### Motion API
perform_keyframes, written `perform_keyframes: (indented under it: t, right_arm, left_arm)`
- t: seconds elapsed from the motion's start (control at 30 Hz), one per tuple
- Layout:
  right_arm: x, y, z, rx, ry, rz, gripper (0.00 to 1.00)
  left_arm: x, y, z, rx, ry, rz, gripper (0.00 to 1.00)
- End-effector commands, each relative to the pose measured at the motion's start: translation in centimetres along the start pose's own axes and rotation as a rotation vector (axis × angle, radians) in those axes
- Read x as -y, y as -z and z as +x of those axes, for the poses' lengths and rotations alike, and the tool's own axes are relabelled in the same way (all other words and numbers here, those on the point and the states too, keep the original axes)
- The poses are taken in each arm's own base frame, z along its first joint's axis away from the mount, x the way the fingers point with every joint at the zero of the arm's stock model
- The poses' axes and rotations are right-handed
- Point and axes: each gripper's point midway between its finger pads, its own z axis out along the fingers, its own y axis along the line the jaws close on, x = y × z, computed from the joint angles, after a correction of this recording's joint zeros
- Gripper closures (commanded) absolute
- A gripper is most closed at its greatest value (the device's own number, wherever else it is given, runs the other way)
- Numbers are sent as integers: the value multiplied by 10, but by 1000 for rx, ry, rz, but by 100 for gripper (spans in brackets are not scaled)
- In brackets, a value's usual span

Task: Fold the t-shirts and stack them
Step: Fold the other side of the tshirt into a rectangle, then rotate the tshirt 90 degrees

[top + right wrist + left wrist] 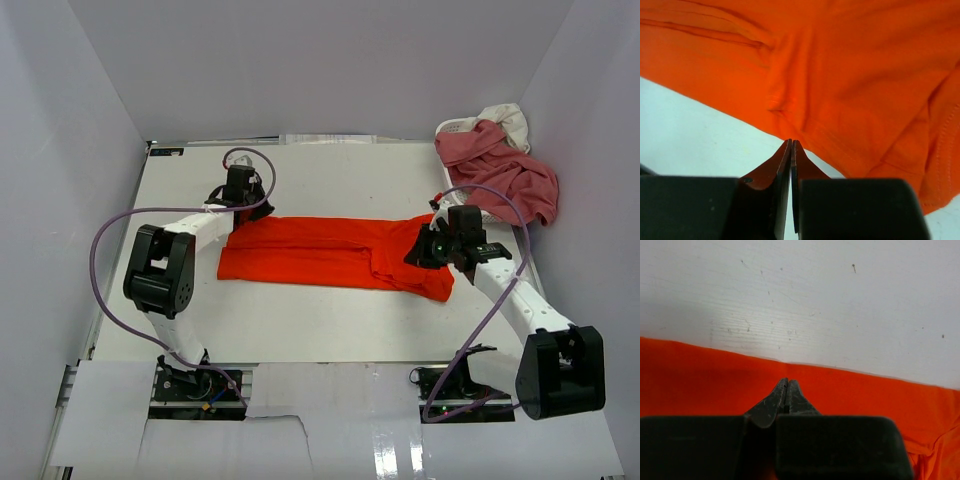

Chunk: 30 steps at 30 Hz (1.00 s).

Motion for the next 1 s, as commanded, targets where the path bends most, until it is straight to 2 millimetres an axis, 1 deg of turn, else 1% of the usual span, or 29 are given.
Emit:
perform_keyframes:
  t: [0.0,0.1,0.2,0.37,0.5,0.6,0.63,0.7,0.73,0.8,0.87,0.97]
  right_arm:
    - [28,-2,23,-68,-7,140,92]
    - [41,-7,32,-92,-16,193,92]
    - [46,-9,36,-109,-18,214,92]
    - [53,-7,39,-115,-15,255,92]
    - [65,-8,47,-147,-28,316,92]
    - [68,-11,52,-163,-34,320,92]
    - [68,-12,53,-166,-35,325,92]
    - [73,-15,57,-175,-45,347,92]
    - [76,-15,58,-179,-48,356,92]
    - [82,-18,62,-195,-61,384,92]
    - [84,-20,64,-205,-68,391,92]
    - [93,-22,66,-211,-69,437,92]
  left_arm:
    - [-1,9,-19,69,-25,-45,95]
    - [-8,6,-11,54,-24,-67,96]
    - [-10,5,-7,52,-24,-62,96]
    - [-16,4,1,37,-28,-76,96]
    - [-18,7,5,-7,4,-103,96]
    - [-31,11,5,3,22,-179,96]
    - [-40,12,5,15,24,-229,96]
    - [-47,11,2,22,21,-271,95]
    - [-52,11,5,11,21,-298,95]
    - [-58,3,6,6,23,-338,95]
    - [-71,-4,13,-12,22,-391,99]
    - [-83,-9,15,-19,37,-425,100]
